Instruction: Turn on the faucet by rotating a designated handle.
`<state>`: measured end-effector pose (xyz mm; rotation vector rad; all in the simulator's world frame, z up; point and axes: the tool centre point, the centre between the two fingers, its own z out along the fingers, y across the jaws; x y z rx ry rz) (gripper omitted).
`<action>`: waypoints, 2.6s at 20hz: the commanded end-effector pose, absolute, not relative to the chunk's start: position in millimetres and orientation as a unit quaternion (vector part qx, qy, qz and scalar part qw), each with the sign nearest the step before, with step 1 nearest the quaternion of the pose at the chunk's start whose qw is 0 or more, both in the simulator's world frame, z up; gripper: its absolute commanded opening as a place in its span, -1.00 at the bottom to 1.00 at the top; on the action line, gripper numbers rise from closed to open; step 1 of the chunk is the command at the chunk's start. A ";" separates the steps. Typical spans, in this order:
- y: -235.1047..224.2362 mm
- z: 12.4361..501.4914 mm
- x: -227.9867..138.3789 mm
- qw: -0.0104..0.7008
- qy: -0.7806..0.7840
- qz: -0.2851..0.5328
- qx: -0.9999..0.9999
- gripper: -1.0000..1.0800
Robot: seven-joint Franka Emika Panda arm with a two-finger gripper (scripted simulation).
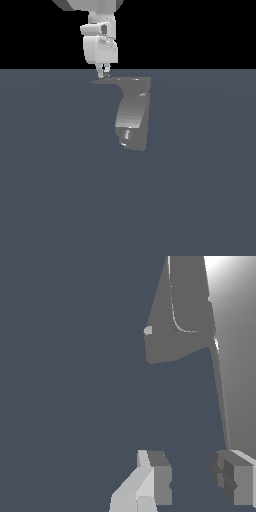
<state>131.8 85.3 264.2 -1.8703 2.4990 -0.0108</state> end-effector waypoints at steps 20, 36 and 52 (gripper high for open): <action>94.2 257.8 90.8 0.006 0.802 -0.002 -0.597 -1.00; 104.5 250.8 44.3 0.002 0.804 -0.001 -0.594 -1.00; 93.5 257.5 13.3 0.008 0.803 -0.006 -0.596 -1.00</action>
